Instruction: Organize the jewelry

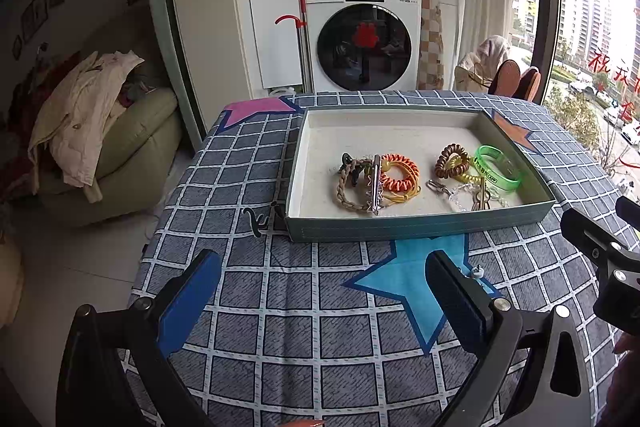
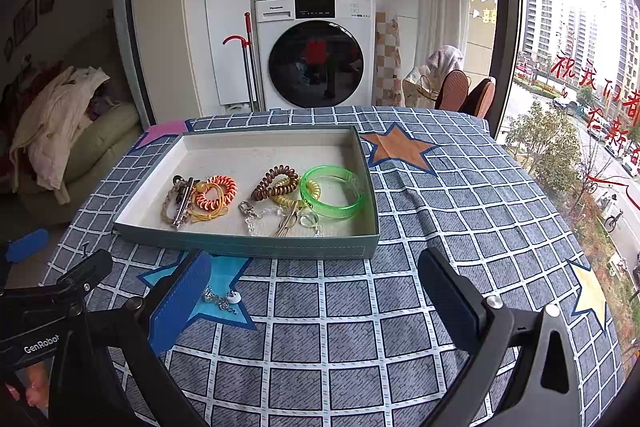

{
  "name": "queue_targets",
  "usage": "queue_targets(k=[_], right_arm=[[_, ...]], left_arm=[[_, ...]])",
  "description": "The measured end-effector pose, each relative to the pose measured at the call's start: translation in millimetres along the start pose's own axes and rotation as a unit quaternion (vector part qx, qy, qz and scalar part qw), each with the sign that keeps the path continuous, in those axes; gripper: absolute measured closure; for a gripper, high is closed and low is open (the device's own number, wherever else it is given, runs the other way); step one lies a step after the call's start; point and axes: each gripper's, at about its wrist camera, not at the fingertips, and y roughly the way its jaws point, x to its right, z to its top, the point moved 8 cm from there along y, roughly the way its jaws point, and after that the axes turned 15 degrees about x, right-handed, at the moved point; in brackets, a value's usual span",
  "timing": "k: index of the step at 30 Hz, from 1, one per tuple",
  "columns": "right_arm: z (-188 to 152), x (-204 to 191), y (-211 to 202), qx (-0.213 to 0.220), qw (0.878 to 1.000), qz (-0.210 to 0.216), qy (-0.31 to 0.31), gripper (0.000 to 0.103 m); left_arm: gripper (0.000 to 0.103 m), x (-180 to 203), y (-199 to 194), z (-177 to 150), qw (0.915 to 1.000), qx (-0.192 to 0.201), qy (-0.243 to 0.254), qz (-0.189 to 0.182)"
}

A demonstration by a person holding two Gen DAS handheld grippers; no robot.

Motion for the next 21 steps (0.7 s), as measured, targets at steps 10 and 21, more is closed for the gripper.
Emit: queue_targets(k=[10,21], right_arm=[[0.3,0.5,-0.3,0.000,1.000,0.000,0.001,0.000],[0.4,0.3,-0.8,0.000,1.000,0.001,0.002,0.000]], left_arm=[[0.000,-0.2,-0.1,0.1,1.0000,0.000,0.001,0.000],[0.000,2.5,0.7,-1.8,1.0000,0.002,0.002,-0.009]])
